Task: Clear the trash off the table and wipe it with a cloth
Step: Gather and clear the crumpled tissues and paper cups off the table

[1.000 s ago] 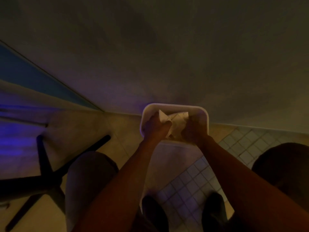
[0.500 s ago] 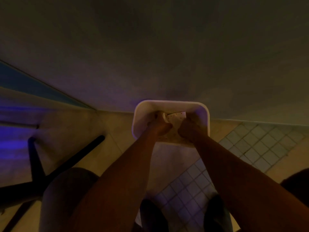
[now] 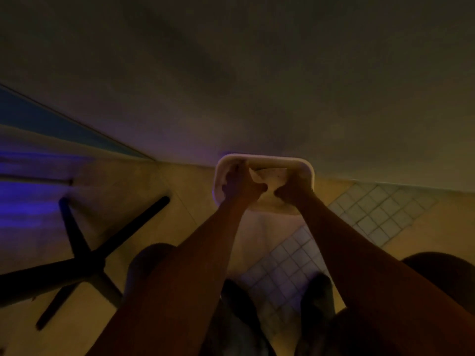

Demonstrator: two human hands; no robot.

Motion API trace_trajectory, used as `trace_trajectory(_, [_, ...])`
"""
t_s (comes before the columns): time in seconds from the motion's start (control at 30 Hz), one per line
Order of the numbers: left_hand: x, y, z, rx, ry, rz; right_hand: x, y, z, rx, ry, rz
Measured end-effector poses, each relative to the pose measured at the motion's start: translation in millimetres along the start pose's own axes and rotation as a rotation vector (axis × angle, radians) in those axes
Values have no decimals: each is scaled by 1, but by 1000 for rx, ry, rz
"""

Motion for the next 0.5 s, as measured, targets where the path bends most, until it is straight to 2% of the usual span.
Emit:
trace_trajectory(0.13, [-22, 40, -48, -11, 2, -16, 13, 42, -61, 25, -2, 11])
trace_trajectory(0.3, [-64, 94, -127, 56, -35, 19, 37, 93, -149, 79, 63, -37])
trace_trajectory(0.5, [-111, 178, -226, 37, -77, -45, 80, 170, -267, 27, 158, -82])
Point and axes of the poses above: each hand's wrist, its own z-axis towards the middle knuckle, its own y-axis out of the back of the hand, x = y × z, the point moved 9 cm from there along z, towards the middle knuckle, and after that the axes turned 9 degrees about -z, right-handed, at the moved point
